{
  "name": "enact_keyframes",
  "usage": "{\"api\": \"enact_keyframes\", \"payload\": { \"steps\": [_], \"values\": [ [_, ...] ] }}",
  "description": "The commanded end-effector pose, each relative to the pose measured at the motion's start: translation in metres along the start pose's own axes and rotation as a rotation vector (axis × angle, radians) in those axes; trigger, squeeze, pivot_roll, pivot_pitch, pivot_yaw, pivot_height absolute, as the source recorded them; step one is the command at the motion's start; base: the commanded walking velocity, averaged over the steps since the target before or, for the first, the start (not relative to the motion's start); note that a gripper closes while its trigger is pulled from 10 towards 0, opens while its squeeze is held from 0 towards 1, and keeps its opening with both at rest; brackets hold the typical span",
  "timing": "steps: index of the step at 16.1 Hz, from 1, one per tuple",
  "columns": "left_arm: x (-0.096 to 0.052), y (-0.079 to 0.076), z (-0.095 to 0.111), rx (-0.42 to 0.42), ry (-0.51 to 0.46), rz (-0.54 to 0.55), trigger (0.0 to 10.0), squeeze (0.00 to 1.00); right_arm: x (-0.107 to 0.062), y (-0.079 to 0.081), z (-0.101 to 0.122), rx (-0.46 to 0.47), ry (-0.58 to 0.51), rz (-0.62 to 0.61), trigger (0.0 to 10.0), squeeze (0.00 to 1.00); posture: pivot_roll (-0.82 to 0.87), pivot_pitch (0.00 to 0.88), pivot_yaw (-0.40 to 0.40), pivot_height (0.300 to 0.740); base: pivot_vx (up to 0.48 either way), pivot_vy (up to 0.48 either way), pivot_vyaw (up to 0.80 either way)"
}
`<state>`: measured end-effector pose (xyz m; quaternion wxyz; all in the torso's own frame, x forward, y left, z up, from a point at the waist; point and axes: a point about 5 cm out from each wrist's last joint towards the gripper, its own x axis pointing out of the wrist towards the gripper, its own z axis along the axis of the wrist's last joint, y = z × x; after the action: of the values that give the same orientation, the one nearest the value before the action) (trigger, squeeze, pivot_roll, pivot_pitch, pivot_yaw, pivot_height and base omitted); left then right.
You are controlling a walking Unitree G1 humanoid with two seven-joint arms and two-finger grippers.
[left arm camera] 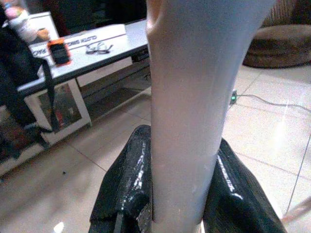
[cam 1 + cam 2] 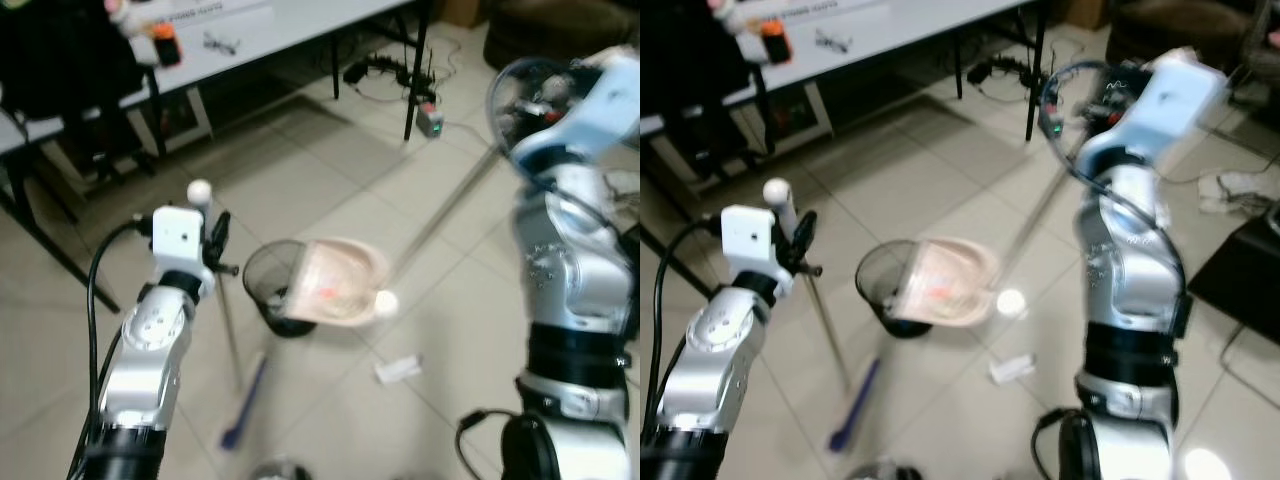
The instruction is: Sweep floor
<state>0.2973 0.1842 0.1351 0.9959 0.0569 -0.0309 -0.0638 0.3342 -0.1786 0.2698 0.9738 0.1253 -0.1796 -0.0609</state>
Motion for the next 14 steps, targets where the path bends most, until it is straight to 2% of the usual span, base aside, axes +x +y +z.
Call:
{"api": "enact_keyframes", "payload": {
  "steps": [1,4,6,12,14],
  "values": [
    [0.003,-0.003,0.009,0.010,-0.038,-0.011,10.0,0.00,0.001,-0.006,0.013,0.003,-0.066,-0.021,10.0,0.00,-0.04,0.078,0.078,0.740,0.480,0.000,0.00],
    [0.002,-0.002,0.009,0.014,-0.037,-0.002,10.0,0.00,0.001,-0.009,0.012,0.000,-0.070,-0.045,10.0,0.00,-0.03,0.077,0.072,0.740,0.480,0.000,0.00],
    [0.001,-0.001,0.008,0.016,-0.036,0.001,10.0,0.00,0.002,-0.011,0.012,-0.006,-0.074,-0.054,10.0,0.00,-0.03,0.076,0.069,0.740,0.480,0.000,0.49],
    [0.004,-0.002,0.009,0.016,-0.036,0.001,10.0,0.00,0.002,-0.027,0.016,-0.024,-0.107,-0.143,10.0,0.00,-0.04,0.074,0.073,0.740,0.479,0.000,0.00],
    [0.003,-0.001,0.007,0.016,-0.028,0.008,10.0,0.00,0.002,-0.030,0.016,-0.024,-0.113,-0.157,10.0,0.00,-0.03,0.072,0.074,0.740,0.000,0.000,0.00]
  ]
}}
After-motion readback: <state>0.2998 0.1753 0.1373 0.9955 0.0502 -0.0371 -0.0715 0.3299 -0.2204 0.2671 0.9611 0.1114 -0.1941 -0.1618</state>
